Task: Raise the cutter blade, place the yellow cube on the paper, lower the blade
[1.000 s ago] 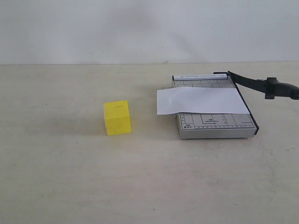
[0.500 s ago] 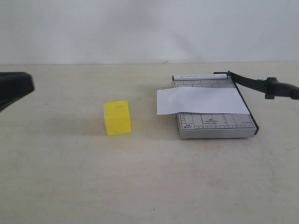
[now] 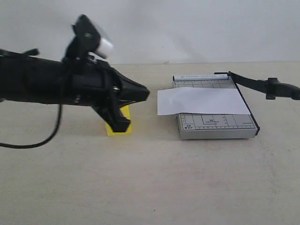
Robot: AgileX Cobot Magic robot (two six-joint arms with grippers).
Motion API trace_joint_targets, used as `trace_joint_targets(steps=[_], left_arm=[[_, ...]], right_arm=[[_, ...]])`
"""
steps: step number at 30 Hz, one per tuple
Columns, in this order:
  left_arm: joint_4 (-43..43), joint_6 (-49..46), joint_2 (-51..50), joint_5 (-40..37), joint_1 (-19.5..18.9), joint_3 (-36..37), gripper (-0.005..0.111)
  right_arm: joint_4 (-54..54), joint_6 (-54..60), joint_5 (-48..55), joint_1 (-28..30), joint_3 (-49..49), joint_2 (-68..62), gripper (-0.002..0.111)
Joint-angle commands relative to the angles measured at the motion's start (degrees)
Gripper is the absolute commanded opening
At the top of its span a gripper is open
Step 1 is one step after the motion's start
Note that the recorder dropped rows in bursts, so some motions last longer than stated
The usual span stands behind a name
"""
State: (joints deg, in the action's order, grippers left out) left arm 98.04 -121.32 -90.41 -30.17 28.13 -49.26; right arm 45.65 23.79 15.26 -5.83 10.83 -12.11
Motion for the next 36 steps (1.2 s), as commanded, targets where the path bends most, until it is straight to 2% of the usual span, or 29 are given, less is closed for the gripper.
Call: trace_joint_targets(steps=[1, 6, 12, 24, 36], left_arm=[[0.24, -0.9, -9.32, 6.0, 5.63, -7.13, 0.005], [0.24, -0.9, -16.43, 12.41, 10.65, -14.67, 0.005], [1.9, -0.9, -24.07, 25.57, 14.61, -23.95, 0.005], [1.9, 0.48, -36.96, 27.48, 17.93, -40.96, 0.005], [1.9, -0.43, -43.96, 30.17, 17.8, -47.65, 0.005]], right_arm=[[0.15, 0.25, -0.26, -0.05, -0.15, 0.24, 0.0], [0.15, 0.25, -0.26, -0.05, -0.15, 0.24, 0.0], [0.15, 0.25, -0.26, -0.05, -0.15, 0.24, 0.0], [0.15, 0.25, -0.26, -0.05, -0.15, 0.24, 0.0], [0.15, 0.25, -0.27, -0.47, -0.15, 0.24, 0.0]])
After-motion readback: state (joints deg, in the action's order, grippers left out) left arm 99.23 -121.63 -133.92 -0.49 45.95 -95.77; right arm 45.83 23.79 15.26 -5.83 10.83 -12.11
